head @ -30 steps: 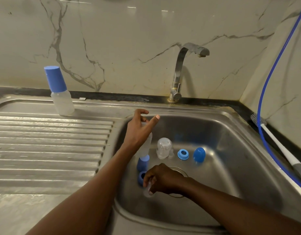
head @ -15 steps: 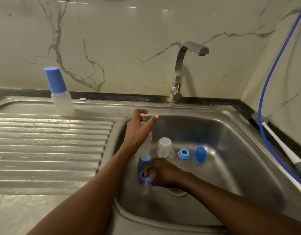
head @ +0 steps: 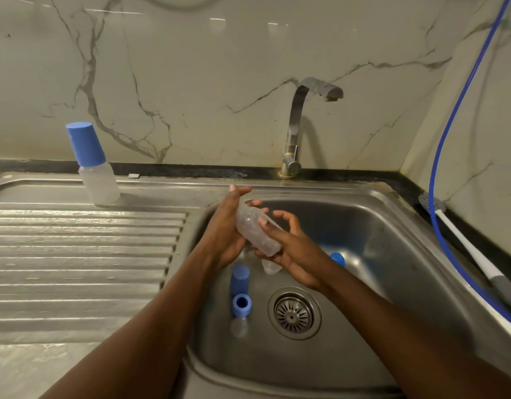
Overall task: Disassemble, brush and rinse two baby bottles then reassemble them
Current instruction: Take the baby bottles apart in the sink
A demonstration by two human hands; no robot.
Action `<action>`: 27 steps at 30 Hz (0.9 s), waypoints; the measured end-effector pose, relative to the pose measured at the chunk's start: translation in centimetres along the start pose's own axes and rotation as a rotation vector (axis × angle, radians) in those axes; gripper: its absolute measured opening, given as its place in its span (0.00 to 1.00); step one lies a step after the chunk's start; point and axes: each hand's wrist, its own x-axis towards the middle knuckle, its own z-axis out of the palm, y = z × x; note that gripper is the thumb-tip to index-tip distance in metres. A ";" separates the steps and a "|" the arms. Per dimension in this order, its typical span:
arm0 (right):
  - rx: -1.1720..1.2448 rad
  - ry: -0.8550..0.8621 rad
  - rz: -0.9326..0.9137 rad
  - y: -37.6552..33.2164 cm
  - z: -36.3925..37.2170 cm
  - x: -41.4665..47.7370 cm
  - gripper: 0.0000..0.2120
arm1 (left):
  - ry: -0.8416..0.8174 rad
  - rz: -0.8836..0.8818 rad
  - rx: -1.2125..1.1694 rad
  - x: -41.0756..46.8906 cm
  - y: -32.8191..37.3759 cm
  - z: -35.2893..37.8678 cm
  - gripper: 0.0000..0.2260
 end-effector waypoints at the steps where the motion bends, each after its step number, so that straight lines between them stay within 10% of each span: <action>1: -0.055 -0.009 0.000 -0.6 -0.5 0.0 0.31 | -0.035 0.003 0.055 -0.1 -0.2 0.4 0.25; 9: -0.785 0.263 -0.391 -8.9 -4.4 -3.8 0.11 | 0.330 0.275 0.390 0.1 -0.4 0.0 0.16; 14: -1.774 0.091 -0.106 -1.7 -5.2 -4.0 0.17 | 0.309 0.372 0.494 0.0 -0.6 0.1 0.13; 20: -1.388 0.016 -0.224 -5.0 -2.2 -3.1 0.23 | 0.306 0.432 0.592 -0.1 -0.8 -0.2 0.09; 27: -1.535 -0.388 -0.119 1.3 1.2 -4.8 0.22 | 0.328 0.412 0.617 0.5 -0.9 -0.6 0.11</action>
